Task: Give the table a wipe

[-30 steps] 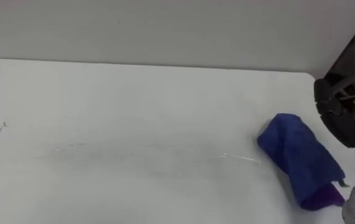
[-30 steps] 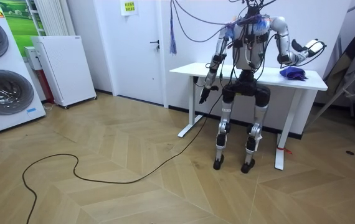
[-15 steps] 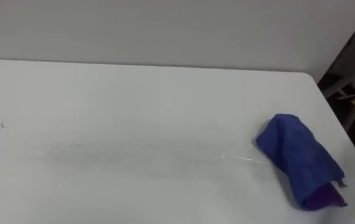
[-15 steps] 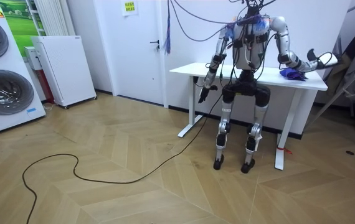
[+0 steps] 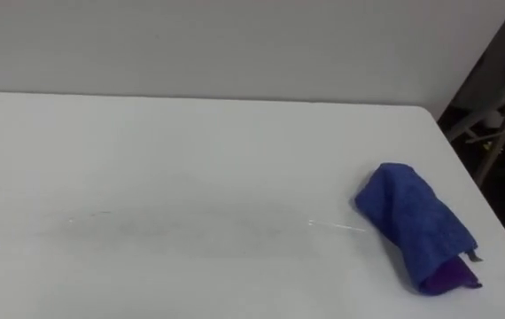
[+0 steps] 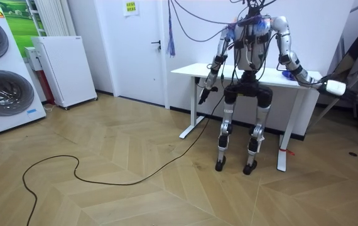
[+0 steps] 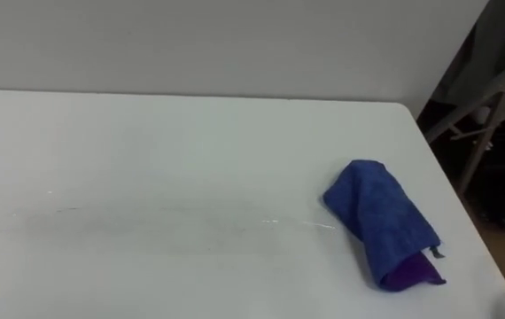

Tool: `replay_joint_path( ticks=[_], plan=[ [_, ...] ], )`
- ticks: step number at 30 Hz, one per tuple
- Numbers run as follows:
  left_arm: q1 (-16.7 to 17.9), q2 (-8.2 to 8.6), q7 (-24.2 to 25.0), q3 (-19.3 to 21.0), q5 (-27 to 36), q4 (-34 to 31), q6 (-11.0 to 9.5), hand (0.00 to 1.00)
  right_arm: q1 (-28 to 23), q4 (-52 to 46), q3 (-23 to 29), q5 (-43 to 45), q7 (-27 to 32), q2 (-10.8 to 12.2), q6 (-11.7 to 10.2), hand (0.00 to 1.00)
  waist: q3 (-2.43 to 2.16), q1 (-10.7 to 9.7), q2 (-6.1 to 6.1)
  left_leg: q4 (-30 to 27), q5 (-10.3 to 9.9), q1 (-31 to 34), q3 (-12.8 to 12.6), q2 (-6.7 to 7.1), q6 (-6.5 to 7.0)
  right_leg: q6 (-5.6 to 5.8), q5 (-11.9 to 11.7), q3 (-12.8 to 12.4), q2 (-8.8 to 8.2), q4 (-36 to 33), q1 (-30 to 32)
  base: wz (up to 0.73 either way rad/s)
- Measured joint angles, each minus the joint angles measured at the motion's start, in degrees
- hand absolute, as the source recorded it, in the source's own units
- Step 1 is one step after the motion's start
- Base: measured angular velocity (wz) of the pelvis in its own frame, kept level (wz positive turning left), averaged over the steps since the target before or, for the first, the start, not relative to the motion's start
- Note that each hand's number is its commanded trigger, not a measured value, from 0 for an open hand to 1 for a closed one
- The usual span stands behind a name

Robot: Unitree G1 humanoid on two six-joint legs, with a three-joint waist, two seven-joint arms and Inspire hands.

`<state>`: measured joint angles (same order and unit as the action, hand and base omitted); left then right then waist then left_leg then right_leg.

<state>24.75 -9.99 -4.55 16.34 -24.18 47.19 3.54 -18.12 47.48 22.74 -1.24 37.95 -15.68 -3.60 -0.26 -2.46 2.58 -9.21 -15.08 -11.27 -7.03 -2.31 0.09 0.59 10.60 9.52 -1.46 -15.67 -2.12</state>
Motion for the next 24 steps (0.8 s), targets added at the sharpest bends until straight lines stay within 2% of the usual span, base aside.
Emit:
replay_joint_path(
  ticks=[3, 5, 9, 11, 13, 18, 20, 24],
  plan=[
    [0.37, -0.1, 0.0, 0.76, 1.58, -0.07, 0.18, 0.0, 0.12, 5.43, 1.2, -5.64, -0.35, -0.02, 0.07, 0.0, -0.1, -0.35, -0.09, -0.38, 0.0, 0.13, -0.05, 0.01, 0.0, -0.01, -0.03, 0.2, -0.07, -0.06, -0.03, -0.01],
    [0.3, -0.05, 0.02, 0.77, 1.55, 0.09, 0.31, 0.0, 0.16, 9.94, 1.1, -8.78, -2.89, 0.17, 1.23, 0.0, -0.2, -0.53, -0.28, -0.42, 0.0, 0.08, -0.2, 0.01, 0.0, -0.01, -0.03, 0.19, -0.08, 0.06, -0.12, 0.0],
    [-0.93, 0.02, 0.13, 0.72, 1.53, 2.43, 1.19, 0.0, 0.22, 17.79, -0.48, -8.89, -8.56, 0.52, 3.91, 0.0, -0.2, -0.41, -0.7, -0.14, 0.0, -0.46, -0.27, 0.01, 0.0, 0.06, 0.18, 0.01, -0.02, -0.08, -0.39, 0.0],
    [-1.16, 0.33, 0.13, 0.39, 1.46, 3.63, 2.07, 0.0, 0.3, 20.46, -2.83, -7.06, -12.7, 1.5, 6.27, 0.0, -0.14, -0.32, -0.8, 0.11, -0.05, -0.63, -0.23, -0.01, -0.01, 0.03, 0.3, 0.0, -0.01, -0.04, -0.42, 0.0],
    [-1.51, 0.65, 0.27, 0.16, 1.5, 3.64, 2.55, 0.0, 0.47, 21.48, -5.28, -6.99, -15.81, 1.72, 7.58, 0.0, -0.13, -0.17, -0.85, 0.13, -0.12, -0.62, -0.25, -0.02, 0.0, 0.0, 0.33, -0.01, -0.04, -0.05, -0.34, 0.0],
    [-1.81, 1.08, 0.48, -3.3, 1.02, 4.92, 2.73, 0.0, 1.27, 21.86, -11.24, -0.24, -22.25, 2.11, 8.53, 0.0, 0.0, 0.15, -1.96, -0.02, -0.5, -1.59, 0.27, -0.05, 0.09, 0.17, 0.2, 0.22, 0.1, 0.81, -1.93, 0.03],
    [-2.74, 1.36, 0.28, -4.51, 1.14, 5.19, 2.75, 0.0, 2.25, 21.78, -15.38, 3.33, -25.07, 2.45, 8.78, 0.0, 0.1, 1.24, -2.42, -0.04, -0.5, -1.45, 0.36, -0.01, 0.1, 0.2, 0.13, 0.31, 0.05, 0.68, -1.76, 0.0],
    [-3.34, 1.74, -0.09, -6.57, 1.5, 6.9, 2.8, 0.0, 5.0, 21.24, -17.54, 11.24, -27.18, 3.85, 9.49, 0.0, 0.09, 1.48, -3.34, 0.0, -0.49, -1.26, 0.95, -0.02, 0.1, 0.21, 0.14, 1.36, -0.11, 0.87, -2.13, 0.09]
  ],
)
